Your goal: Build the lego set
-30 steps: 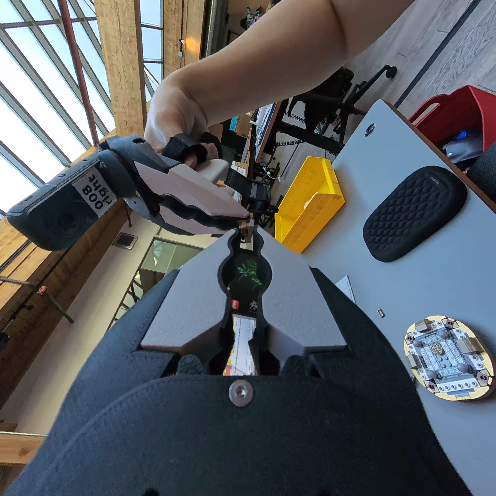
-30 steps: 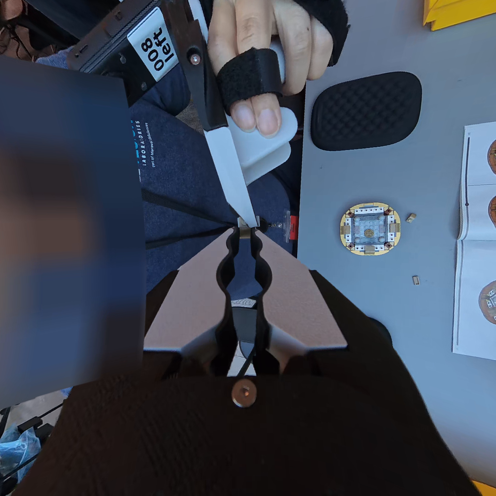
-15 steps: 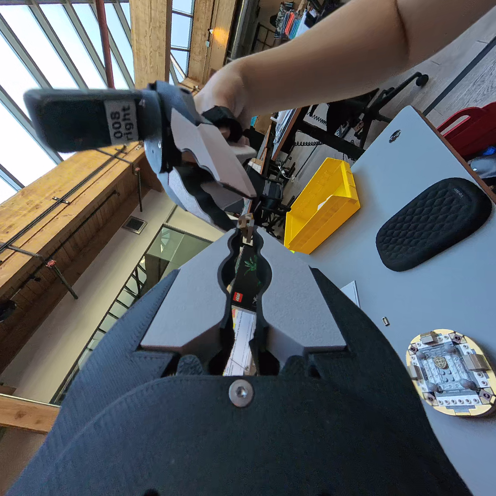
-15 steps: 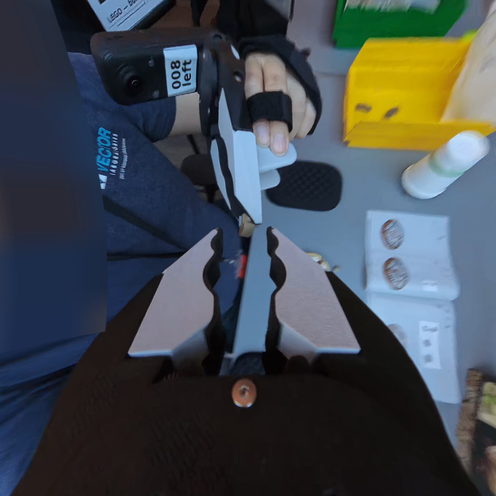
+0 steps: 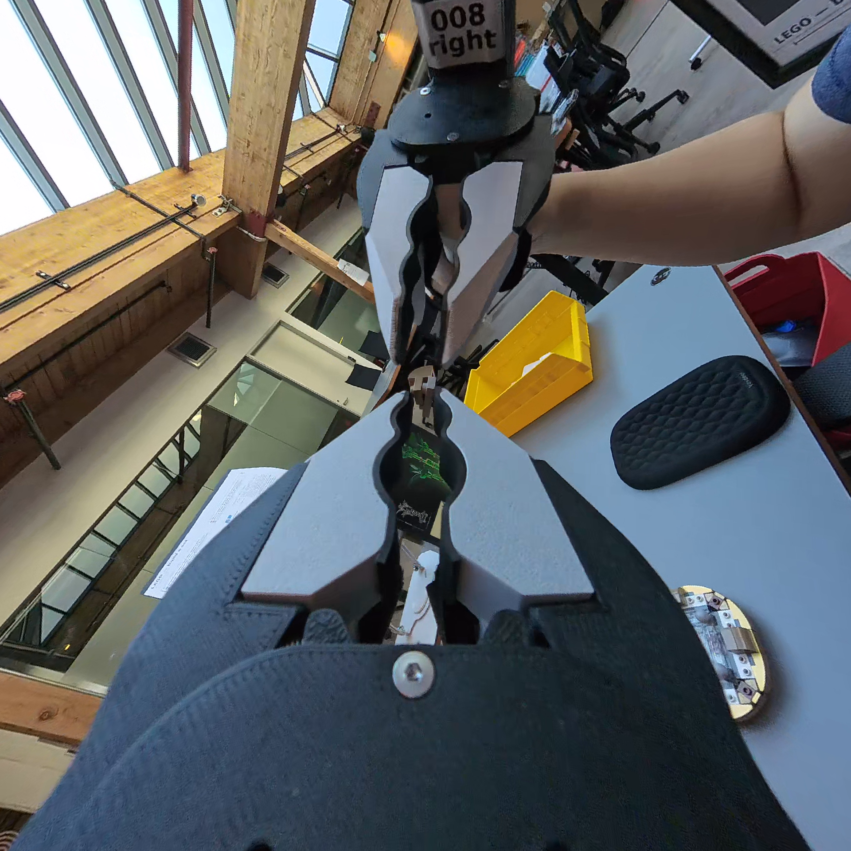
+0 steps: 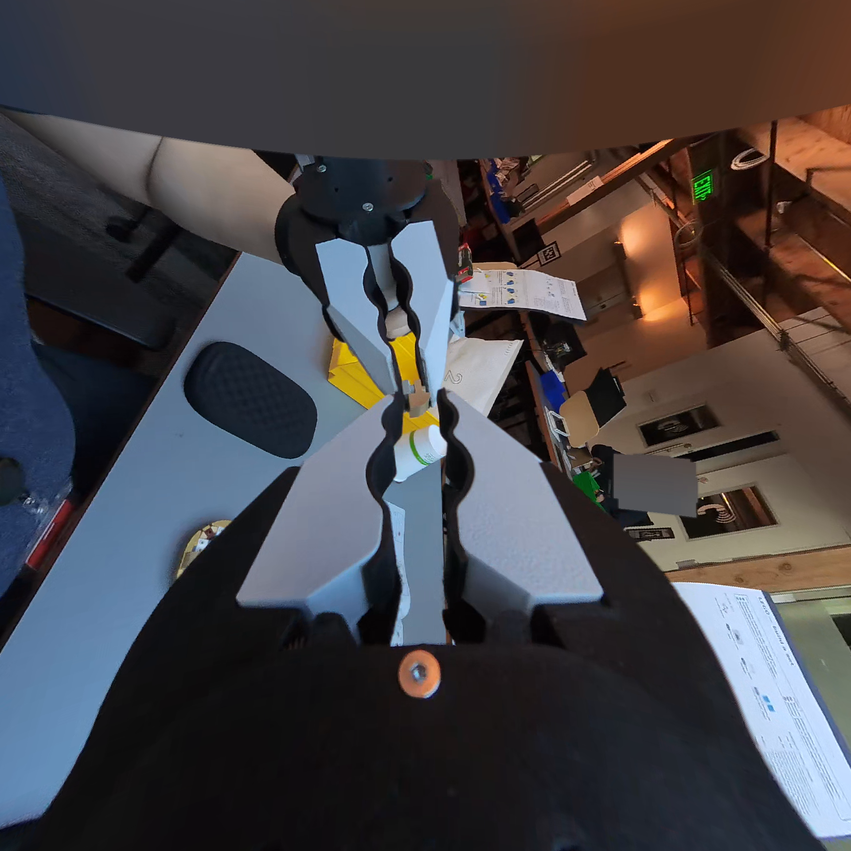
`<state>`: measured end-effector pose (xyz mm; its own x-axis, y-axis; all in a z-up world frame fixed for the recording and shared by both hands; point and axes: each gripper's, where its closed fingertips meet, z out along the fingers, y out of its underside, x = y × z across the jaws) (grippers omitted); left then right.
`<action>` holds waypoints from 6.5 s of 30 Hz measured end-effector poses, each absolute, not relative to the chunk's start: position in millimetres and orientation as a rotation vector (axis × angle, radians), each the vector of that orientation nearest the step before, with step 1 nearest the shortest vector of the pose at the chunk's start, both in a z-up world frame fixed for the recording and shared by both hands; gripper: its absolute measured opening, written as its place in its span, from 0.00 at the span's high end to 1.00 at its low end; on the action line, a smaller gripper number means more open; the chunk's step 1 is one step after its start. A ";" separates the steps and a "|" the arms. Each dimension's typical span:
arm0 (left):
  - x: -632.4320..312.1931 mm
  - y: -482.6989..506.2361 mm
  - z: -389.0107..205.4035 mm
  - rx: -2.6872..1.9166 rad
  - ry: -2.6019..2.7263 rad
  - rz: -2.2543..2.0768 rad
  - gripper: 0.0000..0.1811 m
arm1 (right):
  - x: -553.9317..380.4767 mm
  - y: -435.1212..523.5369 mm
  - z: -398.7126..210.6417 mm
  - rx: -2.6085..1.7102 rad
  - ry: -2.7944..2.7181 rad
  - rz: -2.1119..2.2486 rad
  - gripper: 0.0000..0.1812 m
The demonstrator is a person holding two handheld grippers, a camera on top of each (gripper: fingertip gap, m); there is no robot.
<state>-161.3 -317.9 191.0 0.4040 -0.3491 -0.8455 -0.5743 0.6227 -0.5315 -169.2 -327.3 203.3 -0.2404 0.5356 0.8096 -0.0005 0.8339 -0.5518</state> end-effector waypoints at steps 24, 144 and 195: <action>-159.6 -324.9 188.6 -0.942 1.215 0.107 0.96 | -172.2 -332.0 197.2 -0.397 -1.816 0.586 0.96; -174.5 -322.8 189.7 -0.985 1.037 -0.137 0.97 | -185.1 -325.7 196.9 -0.419 -1.611 0.810 0.96; -178.5 -322.6 189.3 -1.083 0.913 -0.414 0.95 | -187.5 -325.7 196.7 -0.410 -1.555 0.823 0.96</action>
